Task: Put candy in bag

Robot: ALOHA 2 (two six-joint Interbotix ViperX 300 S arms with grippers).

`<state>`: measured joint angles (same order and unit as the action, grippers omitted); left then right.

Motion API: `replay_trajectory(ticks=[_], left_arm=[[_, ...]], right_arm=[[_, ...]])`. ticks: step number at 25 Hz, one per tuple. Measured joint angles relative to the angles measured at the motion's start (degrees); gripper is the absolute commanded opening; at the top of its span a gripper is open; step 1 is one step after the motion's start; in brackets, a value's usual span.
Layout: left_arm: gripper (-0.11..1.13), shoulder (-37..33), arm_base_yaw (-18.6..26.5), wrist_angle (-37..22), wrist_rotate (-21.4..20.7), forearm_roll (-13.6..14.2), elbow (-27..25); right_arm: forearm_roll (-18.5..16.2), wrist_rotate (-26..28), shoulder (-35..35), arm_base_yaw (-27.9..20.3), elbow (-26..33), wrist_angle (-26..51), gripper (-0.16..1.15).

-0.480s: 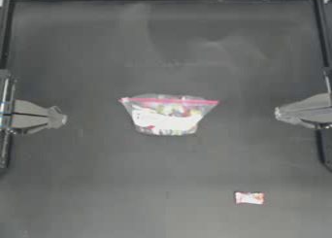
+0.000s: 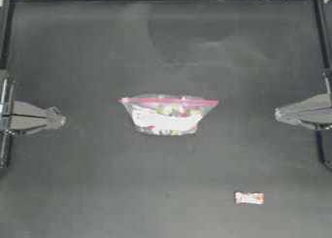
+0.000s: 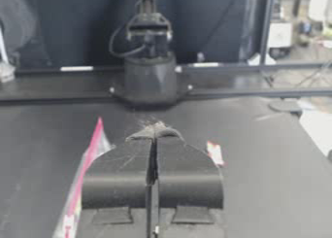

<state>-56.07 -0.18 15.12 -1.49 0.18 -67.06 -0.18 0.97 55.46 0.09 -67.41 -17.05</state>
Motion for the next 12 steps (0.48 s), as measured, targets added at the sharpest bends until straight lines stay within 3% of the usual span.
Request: replay_trajectory(ticks=[7, 9, 12], left_arm=[[1.05, 0.1, 0.0, -0.7, -0.1, 0.0, 0.1], [1.06, 0.0, 0.0, -1.3, 0.0, 0.0, 0.0], [0.97, 0.1, 0.0, -1.8, 0.0, 0.0, 0.1]], right_arm=[[-1.5, -0.1, -0.1, 0.0, 0.0, -0.4, 0.86], [-1.8, 0.0, 0.0, 0.0, 0.0, -0.7, 0.99], [-1.8, 0.0, 0.0, 0.0, 0.0, -0.8, 1.01]])
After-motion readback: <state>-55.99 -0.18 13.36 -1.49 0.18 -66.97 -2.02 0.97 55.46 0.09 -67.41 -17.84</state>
